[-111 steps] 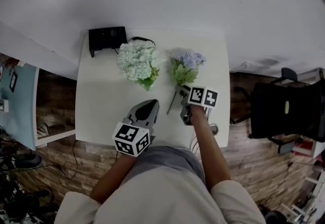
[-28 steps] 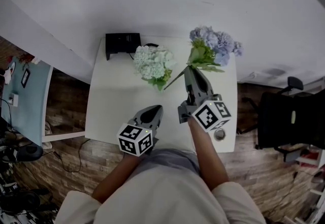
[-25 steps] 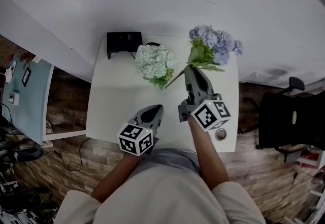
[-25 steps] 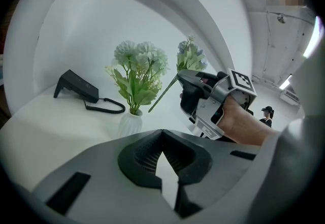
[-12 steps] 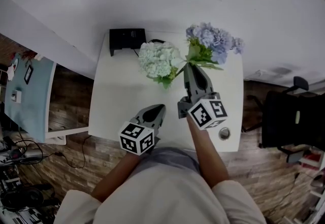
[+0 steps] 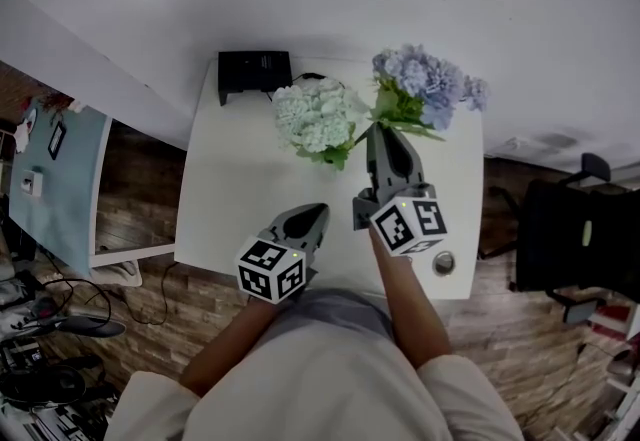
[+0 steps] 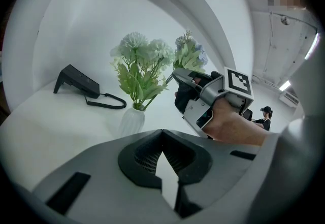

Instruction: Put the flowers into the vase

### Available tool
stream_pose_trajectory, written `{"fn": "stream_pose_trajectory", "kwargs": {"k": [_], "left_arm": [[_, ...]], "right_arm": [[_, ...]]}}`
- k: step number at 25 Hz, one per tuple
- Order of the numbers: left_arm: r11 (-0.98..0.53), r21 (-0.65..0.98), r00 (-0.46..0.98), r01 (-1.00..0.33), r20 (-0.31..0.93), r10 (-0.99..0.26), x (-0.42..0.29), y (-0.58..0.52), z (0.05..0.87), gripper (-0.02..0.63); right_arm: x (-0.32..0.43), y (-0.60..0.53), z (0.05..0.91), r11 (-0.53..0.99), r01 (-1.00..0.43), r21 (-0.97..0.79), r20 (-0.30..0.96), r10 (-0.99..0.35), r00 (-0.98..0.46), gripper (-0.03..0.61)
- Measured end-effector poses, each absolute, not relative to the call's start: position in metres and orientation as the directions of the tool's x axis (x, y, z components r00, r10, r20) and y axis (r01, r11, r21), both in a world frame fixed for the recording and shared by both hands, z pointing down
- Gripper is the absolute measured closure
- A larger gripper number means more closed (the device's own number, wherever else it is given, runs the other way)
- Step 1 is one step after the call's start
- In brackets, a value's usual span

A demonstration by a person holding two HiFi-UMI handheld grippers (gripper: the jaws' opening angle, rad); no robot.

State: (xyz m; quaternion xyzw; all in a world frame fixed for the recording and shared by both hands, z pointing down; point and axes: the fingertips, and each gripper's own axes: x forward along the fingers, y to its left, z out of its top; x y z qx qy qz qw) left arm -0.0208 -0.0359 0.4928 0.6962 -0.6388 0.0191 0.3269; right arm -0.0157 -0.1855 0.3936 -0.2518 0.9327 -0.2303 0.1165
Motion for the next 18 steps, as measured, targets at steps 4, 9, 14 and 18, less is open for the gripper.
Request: {"fn": "stream_pose_trajectory", "kwargs": {"k": [4, 9, 14, 18], "left_arm": [[0.034, 0.436, 0.183, -0.899, 0.445, -0.876, -0.020, -0.036, 0.494, 0.591], [0.035, 0.441, 0.184, -0.897, 0.443, -0.877, -0.022, -0.035, 0.495, 0.591], [0.037, 0.446, 0.184, -0.894, 0.442, -0.878, -0.022, -0.035, 0.495, 0.591], [0.038, 0.453, 0.186, -0.890, 0.439, -0.879, -0.021, -0.035, 0.496, 0.591]], "right_arm": [[-0.020, -0.180, 0.402, 0.776, -0.417, -0.473, -0.082, -0.510, -0.856, 0.532], [-0.026, -0.171, 0.413, 0.791, -0.418, -0.447, -0.057, -0.492, -0.869, 0.532], [-0.030, -0.163, 0.419, 0.805, -0.416, -0.422, -0.033, -0.473, -0.881, 0.532], [-0.031, -0.158, 0.426, 0.817, -0.417, -0.399, -0.008, -0.458, -0.889, 0.531]]}}
